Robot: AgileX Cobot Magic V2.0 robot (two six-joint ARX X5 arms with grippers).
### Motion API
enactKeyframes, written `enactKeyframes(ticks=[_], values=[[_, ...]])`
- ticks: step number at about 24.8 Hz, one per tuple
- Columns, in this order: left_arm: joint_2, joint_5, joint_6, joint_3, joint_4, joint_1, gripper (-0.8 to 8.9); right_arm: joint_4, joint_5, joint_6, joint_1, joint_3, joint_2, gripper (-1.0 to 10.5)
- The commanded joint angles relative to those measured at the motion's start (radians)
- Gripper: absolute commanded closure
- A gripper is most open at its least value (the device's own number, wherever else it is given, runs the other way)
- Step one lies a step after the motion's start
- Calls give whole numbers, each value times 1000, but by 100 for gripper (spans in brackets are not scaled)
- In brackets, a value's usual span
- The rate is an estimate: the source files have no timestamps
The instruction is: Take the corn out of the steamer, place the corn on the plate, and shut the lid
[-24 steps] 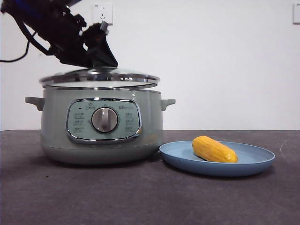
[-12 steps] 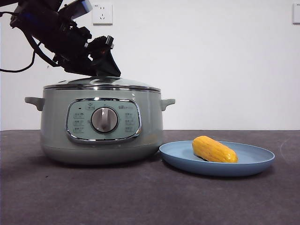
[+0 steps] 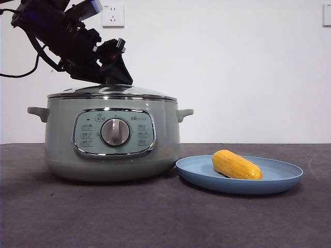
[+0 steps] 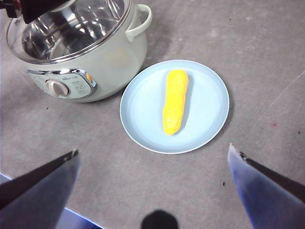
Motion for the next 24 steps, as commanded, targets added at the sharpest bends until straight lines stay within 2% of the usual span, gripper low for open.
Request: enactKeyframes(ticks=[1,3,4,14,20,24], values=[[3,-7,-11,-8,-15,1,577,4,-1,-8,1,-9,-2,349],[3,-7,-18,-8,-15,1,288,4,-1,-8,1,-9,-2,349],[3,-7,-18,-8,-16,1,230,4,-1,-8,1,-9,-2,349],[-51,-7,-32,30,-68,1,216,3,-1,-9,1,-9,-2,349],[-125,8,-36,121,-287,1,216,3,0,-17,1,-9,-2,349],[-191,94,-50,170,-437,1,217,3,-1,-26,1,-9,-2,349]])
